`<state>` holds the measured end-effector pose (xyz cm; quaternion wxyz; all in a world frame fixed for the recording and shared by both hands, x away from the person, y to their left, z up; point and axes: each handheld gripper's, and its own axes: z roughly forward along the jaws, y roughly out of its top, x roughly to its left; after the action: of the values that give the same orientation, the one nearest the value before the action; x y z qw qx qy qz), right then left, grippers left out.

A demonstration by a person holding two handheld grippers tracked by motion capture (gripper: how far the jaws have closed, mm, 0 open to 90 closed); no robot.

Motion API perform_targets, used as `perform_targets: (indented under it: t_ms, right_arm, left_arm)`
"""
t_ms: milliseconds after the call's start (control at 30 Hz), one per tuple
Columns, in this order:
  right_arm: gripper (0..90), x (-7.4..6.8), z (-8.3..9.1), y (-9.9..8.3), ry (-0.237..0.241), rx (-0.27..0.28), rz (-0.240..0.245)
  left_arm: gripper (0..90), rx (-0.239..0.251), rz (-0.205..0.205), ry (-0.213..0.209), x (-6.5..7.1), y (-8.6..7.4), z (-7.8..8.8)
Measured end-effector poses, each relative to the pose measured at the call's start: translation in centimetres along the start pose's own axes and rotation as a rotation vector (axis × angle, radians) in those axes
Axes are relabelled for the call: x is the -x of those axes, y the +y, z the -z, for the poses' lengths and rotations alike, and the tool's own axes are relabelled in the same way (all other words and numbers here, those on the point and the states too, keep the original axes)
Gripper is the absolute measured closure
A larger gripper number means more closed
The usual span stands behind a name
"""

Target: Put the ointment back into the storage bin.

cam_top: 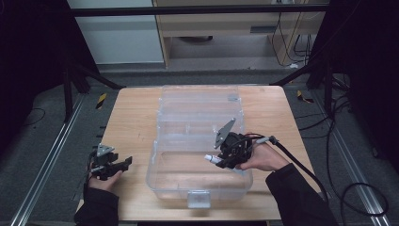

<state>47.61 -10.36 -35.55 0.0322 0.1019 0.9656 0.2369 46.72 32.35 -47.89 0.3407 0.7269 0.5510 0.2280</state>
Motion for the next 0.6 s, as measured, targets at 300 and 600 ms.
perform_targets:
  t_ms: [300, 600]
  right_arm:
    - [69.9, -0.4, -1.6, -0.2, 0.012, -0.047, 0.032]
    - [69.9, -0.6, -3.2, -0.3, 0.025, -0.075, 0.057]
  left_arm:
    - [35.8, -0.001, -0.003, 0.001, 0.0, 0.0, 0.0]
    - [35.8, -0.002, -0.003, 0.001, 0.0, 0.0, 0.0]
